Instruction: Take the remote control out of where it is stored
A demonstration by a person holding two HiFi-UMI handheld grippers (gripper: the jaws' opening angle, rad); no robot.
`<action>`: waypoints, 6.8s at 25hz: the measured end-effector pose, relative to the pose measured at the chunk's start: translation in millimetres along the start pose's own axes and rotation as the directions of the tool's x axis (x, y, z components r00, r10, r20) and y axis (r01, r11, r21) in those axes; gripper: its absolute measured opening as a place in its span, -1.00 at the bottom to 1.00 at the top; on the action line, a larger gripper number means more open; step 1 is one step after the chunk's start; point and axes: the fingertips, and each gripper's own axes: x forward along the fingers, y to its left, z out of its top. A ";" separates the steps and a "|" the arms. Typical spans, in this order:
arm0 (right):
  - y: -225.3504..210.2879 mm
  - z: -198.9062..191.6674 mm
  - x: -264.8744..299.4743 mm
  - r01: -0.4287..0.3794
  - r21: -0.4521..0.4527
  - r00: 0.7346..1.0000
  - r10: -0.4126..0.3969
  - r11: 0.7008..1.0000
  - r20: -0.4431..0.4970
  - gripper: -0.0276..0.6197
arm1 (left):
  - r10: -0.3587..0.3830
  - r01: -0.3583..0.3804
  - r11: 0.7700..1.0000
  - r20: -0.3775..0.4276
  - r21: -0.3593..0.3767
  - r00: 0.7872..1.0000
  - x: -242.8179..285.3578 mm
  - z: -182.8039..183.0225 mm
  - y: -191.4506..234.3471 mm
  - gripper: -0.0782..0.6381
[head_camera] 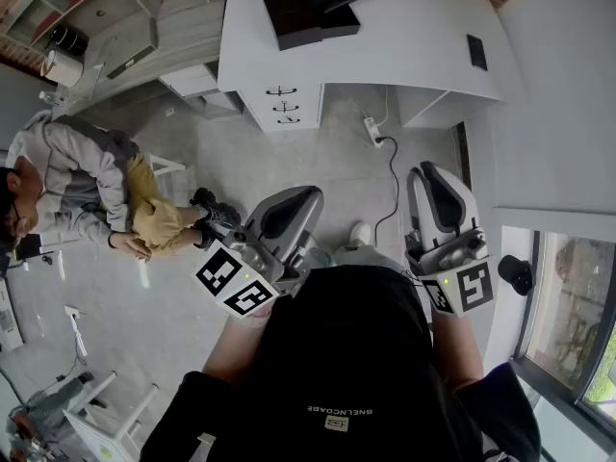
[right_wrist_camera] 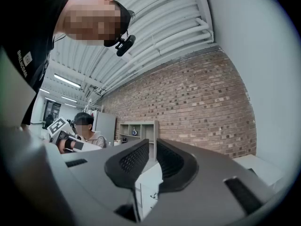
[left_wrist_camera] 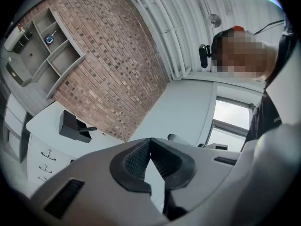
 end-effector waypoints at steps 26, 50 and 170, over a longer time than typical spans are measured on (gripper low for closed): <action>-66.0 -5.6 -40.6 -0.025 0.130 0.999 0.021 0.991 0.029 -0.74 | 0.053 -0.052 0.996 -0.012 0.066 0.999 64.0 -25.7 -32.4 -0.76; -129.1 -18.7 -44.4 -0.072 0.236 0.996 0.057 0.969 0.071 -0.74 | 0.104 -0.099 0.987 -0.038 0.124 0.994 117.8 -41.1 -34.4 -0.76; -225.1 -122.6 362.0 -0.192 0.205 0.942 0.239 0.960 -0.237 -0.70 | 0.262 -0.262 0.964 -0.003 -0.053 0.965 219.4 123.4 309.2 -0.76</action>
